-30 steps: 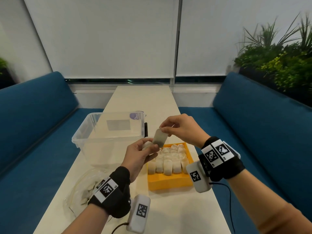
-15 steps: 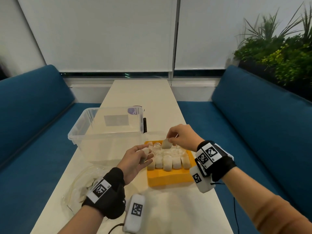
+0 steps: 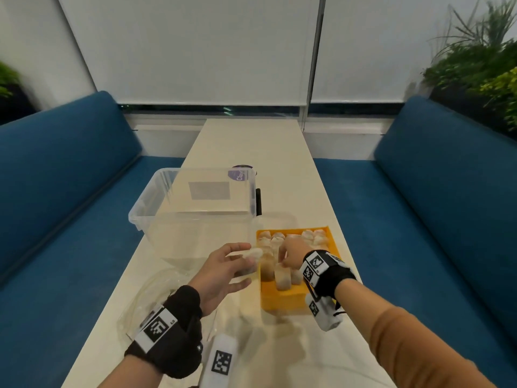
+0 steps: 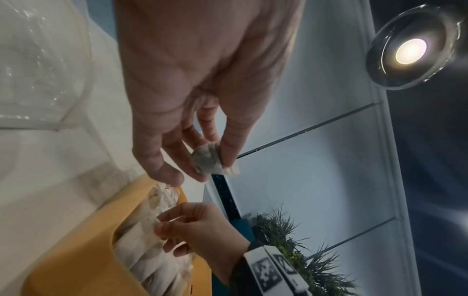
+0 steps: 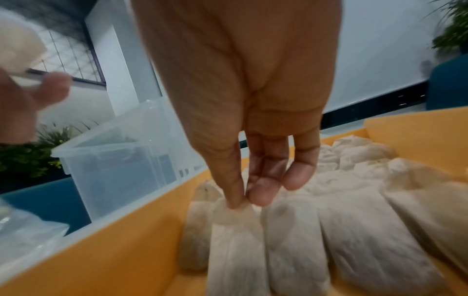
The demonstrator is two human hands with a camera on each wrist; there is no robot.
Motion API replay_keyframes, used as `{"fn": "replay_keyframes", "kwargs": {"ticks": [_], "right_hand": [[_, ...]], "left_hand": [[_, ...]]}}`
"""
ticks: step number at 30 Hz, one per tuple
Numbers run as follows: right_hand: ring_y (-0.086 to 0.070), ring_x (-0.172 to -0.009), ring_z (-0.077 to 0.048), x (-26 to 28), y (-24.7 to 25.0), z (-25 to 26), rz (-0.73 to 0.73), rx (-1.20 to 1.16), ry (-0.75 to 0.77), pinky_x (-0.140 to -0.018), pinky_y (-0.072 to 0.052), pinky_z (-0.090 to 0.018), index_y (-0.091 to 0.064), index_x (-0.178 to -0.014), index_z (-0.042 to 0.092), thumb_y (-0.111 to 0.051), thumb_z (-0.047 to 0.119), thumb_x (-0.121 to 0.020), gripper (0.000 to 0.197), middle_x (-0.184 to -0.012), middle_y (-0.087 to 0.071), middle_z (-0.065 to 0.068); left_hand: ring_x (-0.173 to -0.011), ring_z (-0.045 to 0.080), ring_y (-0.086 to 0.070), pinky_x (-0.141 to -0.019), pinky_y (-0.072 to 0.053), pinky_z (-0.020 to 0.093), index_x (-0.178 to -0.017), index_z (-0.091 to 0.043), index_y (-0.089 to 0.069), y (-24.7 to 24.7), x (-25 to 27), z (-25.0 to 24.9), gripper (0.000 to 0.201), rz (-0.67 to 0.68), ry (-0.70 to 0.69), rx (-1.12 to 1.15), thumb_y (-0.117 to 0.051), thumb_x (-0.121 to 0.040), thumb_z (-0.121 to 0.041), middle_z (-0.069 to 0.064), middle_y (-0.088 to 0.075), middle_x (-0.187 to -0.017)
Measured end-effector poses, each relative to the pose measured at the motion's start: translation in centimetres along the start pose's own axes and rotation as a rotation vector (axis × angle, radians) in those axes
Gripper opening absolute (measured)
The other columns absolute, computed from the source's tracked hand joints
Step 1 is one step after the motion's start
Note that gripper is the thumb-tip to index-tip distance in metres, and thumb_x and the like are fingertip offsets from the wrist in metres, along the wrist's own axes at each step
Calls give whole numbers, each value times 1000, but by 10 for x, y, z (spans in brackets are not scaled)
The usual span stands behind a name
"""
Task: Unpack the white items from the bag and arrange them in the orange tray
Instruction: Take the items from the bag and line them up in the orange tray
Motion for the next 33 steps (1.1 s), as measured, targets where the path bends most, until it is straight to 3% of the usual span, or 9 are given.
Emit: {"fn": "replay_keyframes", "kwargs": {"ticks": [3,7,9,14,18,21,24,29,33], "right_hand": [[-59,-111,-27,-10,3,-3,-49,7,-15,-89,-44,-28,-70,-108,3,-59,8,-90,22,-118,-65,-14],[-57,-112,-27,-8,10,-4,-97,-51,-17,-90,-43,-28,-66,-111,6,-57,9,-91,23,-122,-61,-12],[-57,-109,-25,1,23,-2,-171,-124,5,-85,-43,-27,-66,-110,9,-57,12,-91,21,-121,-60,-10],[-58,-71,-14,40,55,22,-270,-381,128,-61,-42,-17,-69,-99,7,-50,26,-97,27,-91,-68,-8],[-62,-62,-11,65,59,40,-227,-518,181,-62,-45,-17,-71,-92,9,-46,39,-97,40,-83,-72,-7],[-64,-64,-10,74,62,47,-246,-540,251,-61,-49,-16,-72,-92,9,-61,29,-91,23,-81,-72,-6],[-64,-64,-10,79,72,40,-328,-649,239,-55,-45,-10,-71,-94,9,-64,19,-88,13,-80,-71,-4],[-65,-67,-9,85,85,32,-343,-840,208,-63,-52,-19,-67,-94,11,-63,16,-89,8,-86,-71,-5],[-66,-70,-10,91,90,30,-339,-890,217,-67,-52,-25,-66,-93,13,-61,11,-90,6,-91,-70,-4]], "left_hand": [[-89,21,-63,-80,-52,34,-119,-11,-59,7,0,0,31,-24,-18,-1,-65,-89,-6,10,-67,-95],[-85,22,-63,-76,-53,32,-119,-10,-58,11,-4,1,30,-38,-27,19,-65,-89,-7,12,-67,-95],[-85,22,-64,-75,-53,32,-117,-11,-59,12,-6,1,28,-46,-32,23,-64,-90,-7,12,-67,-94],[-84,20,-64,-70,-53,29,-114,-14,-61,3,-10,-5,25,-38,-72,-5,-64,-90,-8,8,-68,-97],[-89,19,-66,-69,-52,27,-115,-16,-61,-5,-11,-12,30,-61,-138,-81,-68,-87,-9,11,-66,-111],[-94,19,-66,-72,-53,25,-117,-16,-60,-11,-9,-17,38,-53,-193,-143,-73,-82,-7,9,-65,-114],[-95,18,-67,-74,-55,25,-117,-14,-60,-17,-7,-22,40,-4,-204,-110,-74,-80,-6,11,-67,-115],[-88,23,-71,-77,-57,30,-116,-10,-63,-25,-5,-23,32,73,-84,105,-54,-96,-34,16,-70,-109],[-82,22,-70,-69,-58,26,-119,-4,-60,-30,-5,-26,30,102,-98,206,-61,-91,-14,17,-71,-101]]}}
Point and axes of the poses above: each hand's wrist, its own x-axis away from the middle knuckle, its own y-axis out of the back of the hand, z = x × y, the point moved 8 cm from there along -x, towards the middle knuckle
